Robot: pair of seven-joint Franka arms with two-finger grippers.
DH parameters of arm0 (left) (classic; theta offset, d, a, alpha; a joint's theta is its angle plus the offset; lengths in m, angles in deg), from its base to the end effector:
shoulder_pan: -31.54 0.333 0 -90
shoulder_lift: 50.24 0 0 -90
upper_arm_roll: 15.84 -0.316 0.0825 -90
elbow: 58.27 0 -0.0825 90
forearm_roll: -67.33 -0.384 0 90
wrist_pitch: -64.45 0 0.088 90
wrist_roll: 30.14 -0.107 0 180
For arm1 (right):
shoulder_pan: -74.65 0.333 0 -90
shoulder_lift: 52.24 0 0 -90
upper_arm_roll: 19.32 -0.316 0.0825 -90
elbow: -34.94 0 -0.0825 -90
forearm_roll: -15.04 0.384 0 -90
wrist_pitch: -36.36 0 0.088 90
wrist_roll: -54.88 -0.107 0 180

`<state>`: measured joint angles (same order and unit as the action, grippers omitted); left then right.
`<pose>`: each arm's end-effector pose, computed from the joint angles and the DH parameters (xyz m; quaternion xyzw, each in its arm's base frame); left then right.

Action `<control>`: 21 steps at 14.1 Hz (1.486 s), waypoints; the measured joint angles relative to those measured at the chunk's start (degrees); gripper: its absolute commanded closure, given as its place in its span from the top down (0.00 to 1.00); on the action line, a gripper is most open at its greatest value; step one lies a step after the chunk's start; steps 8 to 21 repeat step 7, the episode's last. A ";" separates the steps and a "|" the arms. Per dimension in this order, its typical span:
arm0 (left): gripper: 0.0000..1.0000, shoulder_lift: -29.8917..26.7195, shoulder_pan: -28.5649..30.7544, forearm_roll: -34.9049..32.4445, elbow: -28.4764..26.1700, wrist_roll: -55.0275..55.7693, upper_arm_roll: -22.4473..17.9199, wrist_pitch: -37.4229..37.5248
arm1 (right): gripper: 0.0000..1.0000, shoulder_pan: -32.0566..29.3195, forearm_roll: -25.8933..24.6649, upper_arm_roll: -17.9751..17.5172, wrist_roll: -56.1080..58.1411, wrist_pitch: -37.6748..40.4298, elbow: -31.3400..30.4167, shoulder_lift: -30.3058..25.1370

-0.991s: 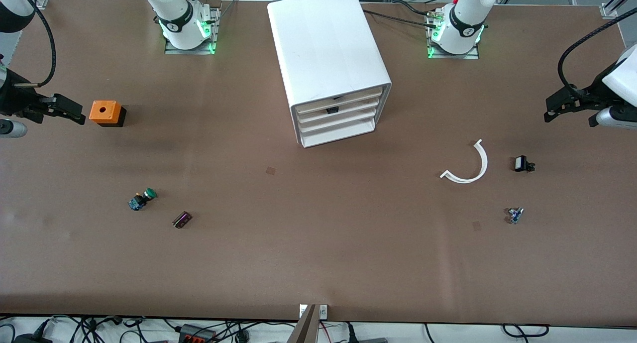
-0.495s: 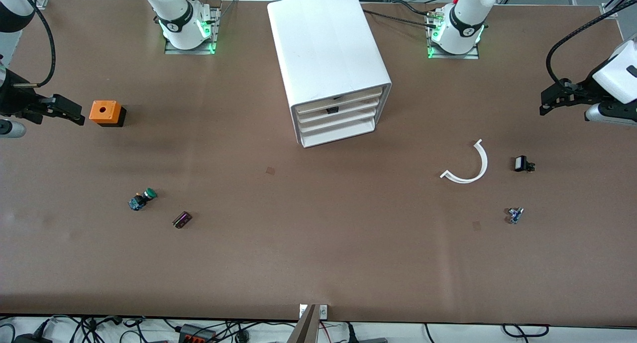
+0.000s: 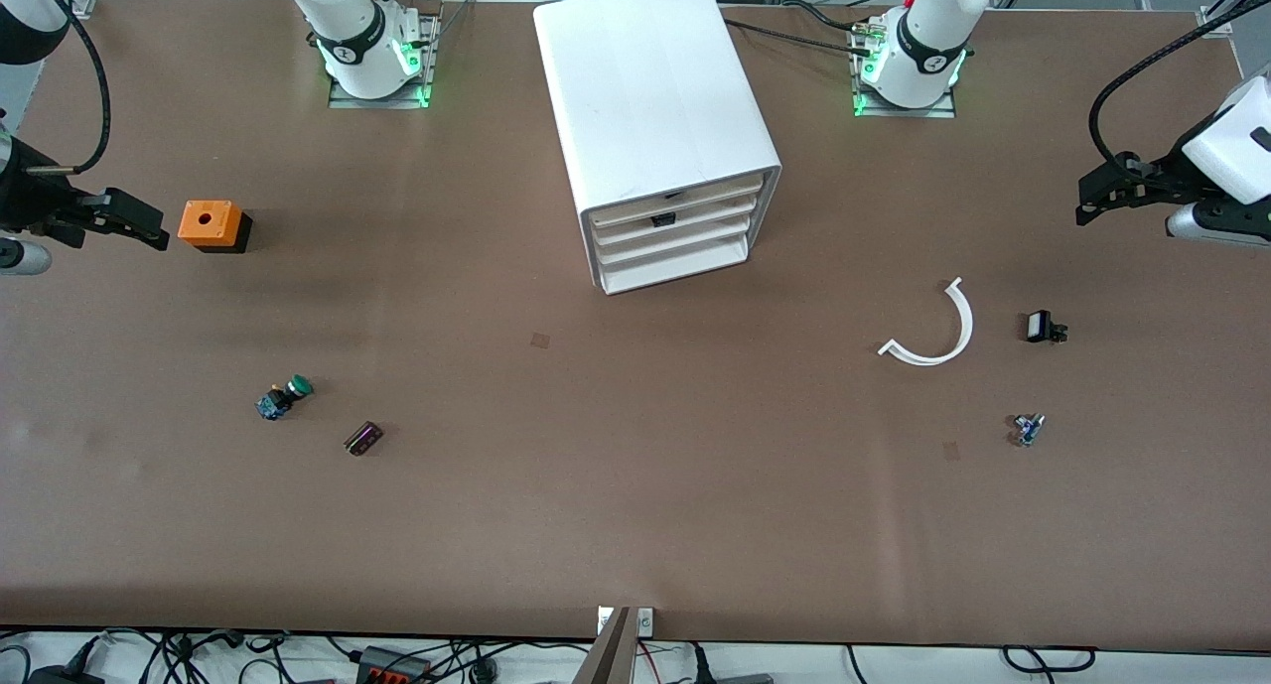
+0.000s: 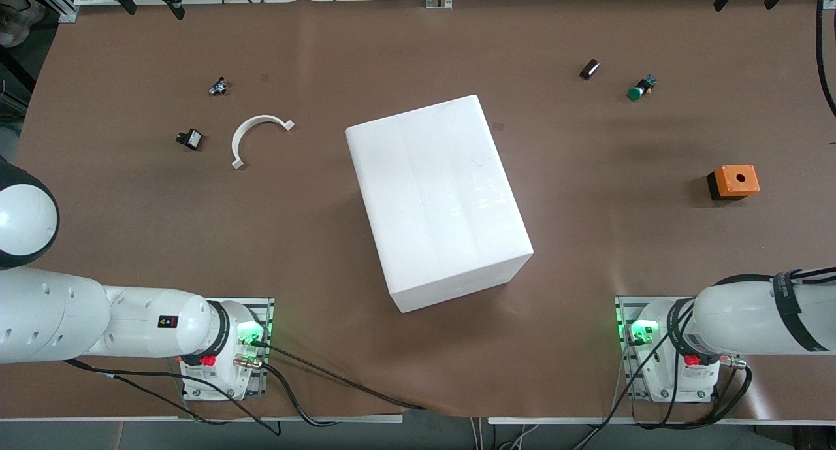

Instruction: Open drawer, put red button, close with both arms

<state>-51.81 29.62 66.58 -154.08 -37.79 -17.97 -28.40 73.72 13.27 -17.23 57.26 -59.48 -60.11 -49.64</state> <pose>0.5482 0.0036 0.5959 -0.9978 0.0653 0.0125 0.0052 0.5720 -0.0328 0.5659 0.9997 -0.0038 -0.0165 0.0154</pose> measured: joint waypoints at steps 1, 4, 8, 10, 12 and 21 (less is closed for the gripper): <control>1.00 0.13 -0.03 0.00 0.21 0.00 0.05 0.00 | 1.00 0.00 0.00 -0.02 0.00 0.00 0.00 0.00; 1.00 0.99 -0.11 0.00 1.26 0.05 0.08 0.02 | 1.00 0.00 0.00 -0.04 0.00 0.00 0.00 0.00; 1.00 1.60 -0.14 0.00 1.73 0.10 0.09 0.04 | 1.00 0.00 0.00 -0.05 0.00 0.00 0.00 0.00; 1.00 1.60 -0.14 0.00 1.73 0.10 0.09 0.04 | 1.00 0.00 0.00 -0.05 0.00 0.00 0.00 0.00; 1.00 1.60 -0.14 0.00 1.73 0.10 0.09 0.04 | 1.00 0.00 0.00 -0.05 0.00 0.00 0.00 0.00; 1.00 1.60 -0.14 0.00 1.73 0.10 0.09 0.04 | 1.00 0.00 0.00 -0.05 0.00 0.00 0.00 0.00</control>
